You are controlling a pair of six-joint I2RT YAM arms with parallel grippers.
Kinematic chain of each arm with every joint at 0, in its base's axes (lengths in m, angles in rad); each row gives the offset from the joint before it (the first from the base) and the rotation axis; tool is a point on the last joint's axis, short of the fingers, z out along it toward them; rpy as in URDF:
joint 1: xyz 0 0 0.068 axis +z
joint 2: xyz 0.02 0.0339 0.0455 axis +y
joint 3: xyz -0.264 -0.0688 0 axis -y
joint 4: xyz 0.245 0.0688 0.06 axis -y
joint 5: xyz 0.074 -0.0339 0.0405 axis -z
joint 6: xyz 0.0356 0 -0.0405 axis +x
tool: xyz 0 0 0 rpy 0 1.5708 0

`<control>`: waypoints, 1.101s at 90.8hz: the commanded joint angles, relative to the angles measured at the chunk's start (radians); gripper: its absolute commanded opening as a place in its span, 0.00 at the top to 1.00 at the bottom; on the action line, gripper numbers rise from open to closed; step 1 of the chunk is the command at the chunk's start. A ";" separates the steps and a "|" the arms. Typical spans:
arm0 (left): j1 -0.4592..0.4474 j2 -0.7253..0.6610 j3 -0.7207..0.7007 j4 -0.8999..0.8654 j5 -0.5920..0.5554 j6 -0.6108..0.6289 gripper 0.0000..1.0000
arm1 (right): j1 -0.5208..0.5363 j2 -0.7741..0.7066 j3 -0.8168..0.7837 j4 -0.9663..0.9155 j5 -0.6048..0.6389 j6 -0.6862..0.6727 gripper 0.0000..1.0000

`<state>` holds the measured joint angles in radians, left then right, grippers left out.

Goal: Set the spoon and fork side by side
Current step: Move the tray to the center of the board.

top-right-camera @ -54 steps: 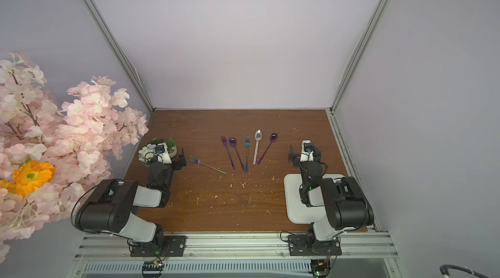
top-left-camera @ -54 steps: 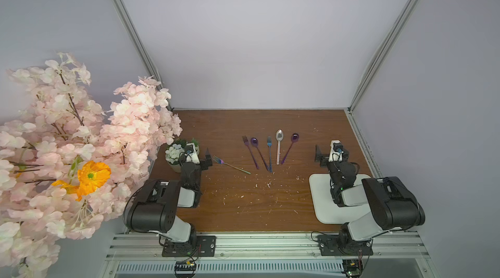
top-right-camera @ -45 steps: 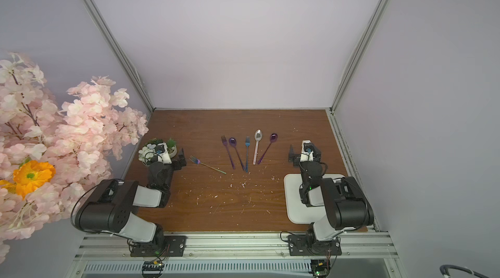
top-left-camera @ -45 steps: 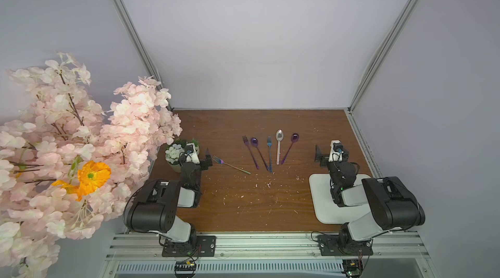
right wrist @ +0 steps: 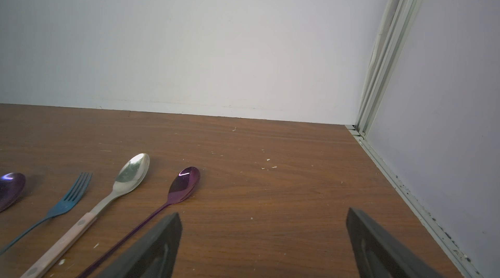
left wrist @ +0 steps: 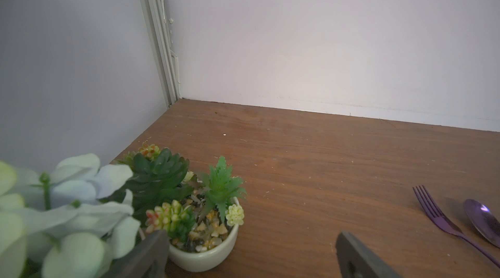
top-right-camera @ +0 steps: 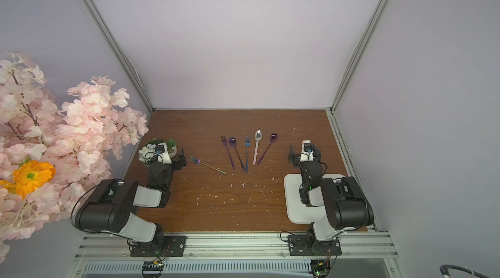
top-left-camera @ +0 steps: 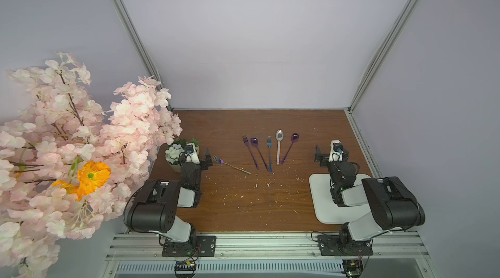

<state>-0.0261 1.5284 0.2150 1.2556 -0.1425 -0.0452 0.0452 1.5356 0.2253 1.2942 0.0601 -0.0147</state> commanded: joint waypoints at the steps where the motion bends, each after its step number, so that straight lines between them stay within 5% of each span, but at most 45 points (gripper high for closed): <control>1: 0.008 -0.016 -0.001 0.000 0.007 0.002 0.02 | -0.003 0.003 -0.006 0.016 0.005 0.002 0.01; 18: -0.017 -0.141 0.029 -0.127 -0.022 0.030 0.02 | -0.002 -0.073 -0.006 -0.044 0.038 0.014 0.01; 40: -0.121 -0.313 0.095 -0.352 -0.101 -0.010 0.02 | 0.004 -0.432 0.128 -0.640 0.088 0.272 0.13; 56: -0.146 -0.330 0.258 -0.695 0.008 -0.176 0.01 | 0.021 -0.572 0.214 -1.086 -0.024 0.484 0.20; 71: -0.151 -0.358 0.270 -0.786 0.186 -0.349 0.02 | 0.090 -0.630 0.298 -1.520 -0.073 0.570 0.20; 100: -0.152 -0.489 0.273 -0.993 0.322 -0.501 0.02 | 0.278 -0.716 0.248 -1.861 -0.075 0.763 0.22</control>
<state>-0.1684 1.0992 0.4812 0.3737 0.1062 -0.4709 0.2665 0.8219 0.5079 -0.3946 0.0051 0.6510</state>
